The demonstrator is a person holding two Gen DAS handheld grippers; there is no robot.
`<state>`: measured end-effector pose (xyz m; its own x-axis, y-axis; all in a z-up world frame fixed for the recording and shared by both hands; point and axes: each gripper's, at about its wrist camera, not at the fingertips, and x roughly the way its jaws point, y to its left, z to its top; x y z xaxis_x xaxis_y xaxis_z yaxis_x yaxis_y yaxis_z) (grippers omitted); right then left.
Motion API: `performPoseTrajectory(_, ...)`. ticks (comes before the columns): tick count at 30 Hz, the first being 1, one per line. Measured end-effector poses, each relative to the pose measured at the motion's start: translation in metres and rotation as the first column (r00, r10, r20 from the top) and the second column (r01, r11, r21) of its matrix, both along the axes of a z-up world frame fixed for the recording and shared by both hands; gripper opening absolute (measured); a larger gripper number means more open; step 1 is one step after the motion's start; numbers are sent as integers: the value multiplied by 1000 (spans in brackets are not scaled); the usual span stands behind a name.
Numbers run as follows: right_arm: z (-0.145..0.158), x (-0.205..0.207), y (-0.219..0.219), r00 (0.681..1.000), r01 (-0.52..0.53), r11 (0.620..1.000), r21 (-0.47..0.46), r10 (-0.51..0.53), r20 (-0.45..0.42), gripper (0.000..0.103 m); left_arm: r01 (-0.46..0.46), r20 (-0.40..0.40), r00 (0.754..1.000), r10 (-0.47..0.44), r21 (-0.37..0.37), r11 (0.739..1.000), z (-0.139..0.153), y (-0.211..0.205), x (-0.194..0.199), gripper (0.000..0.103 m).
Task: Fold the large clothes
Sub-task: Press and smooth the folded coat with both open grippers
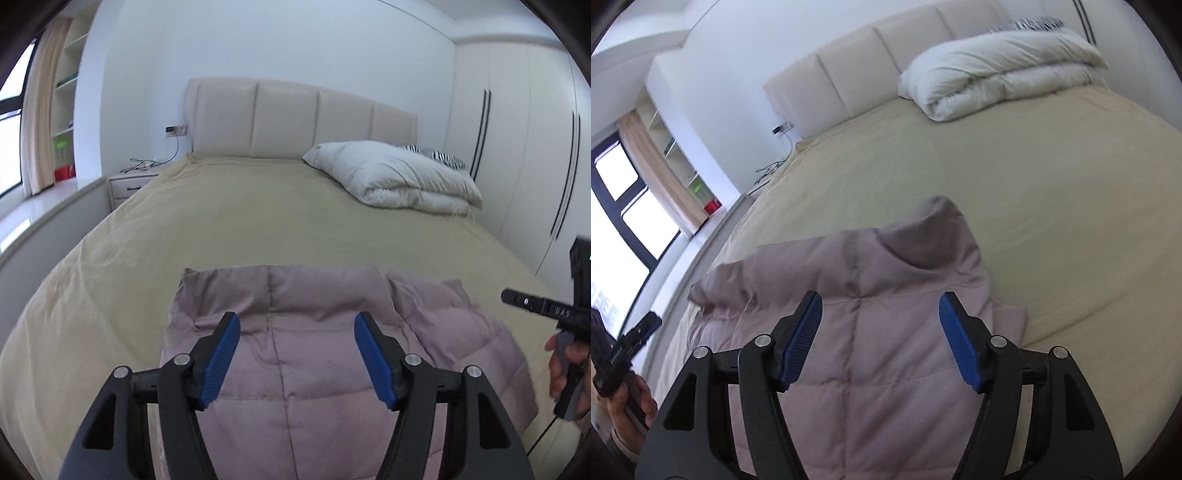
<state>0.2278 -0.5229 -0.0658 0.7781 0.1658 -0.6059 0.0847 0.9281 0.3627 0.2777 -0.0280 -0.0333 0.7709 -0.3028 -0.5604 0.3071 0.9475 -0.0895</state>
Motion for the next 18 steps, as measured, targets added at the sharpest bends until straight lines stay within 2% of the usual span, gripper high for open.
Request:
performPoseTrajectory(3,14,16,48,996,-92,981,-171,88,-32,65,5,-40,999,-2,72,997,-13,-21,21,67)
performPoseTrajectory(4,12,24,60,992,-123,972,-199,115,-51,65,-1,-56,998,6,96,995,-19,-26,30,67)
performPoseTrajectory(9,-15,44,109,969,-213,947,-239,174,-173,64,-36,-117,991,62,210,977,-56,-37,75,68)
performPoseTrajectory(13,-43,86,119,962,-213,942,-260,155,-227,64,-47,-147,986,81,217,975,-78,-36,98,69)
performPoseTrajectory(16,-67,116,119,949,-214,944,-250,140,-282,64,-64,-159,981,108,258,964,-91,-39,116,71)
performPoseTrajectory(18,-78,134,116,947,-204,947,-248,126,-295,64,-72,-192,974,123,250,965,-100,-38,128,72)
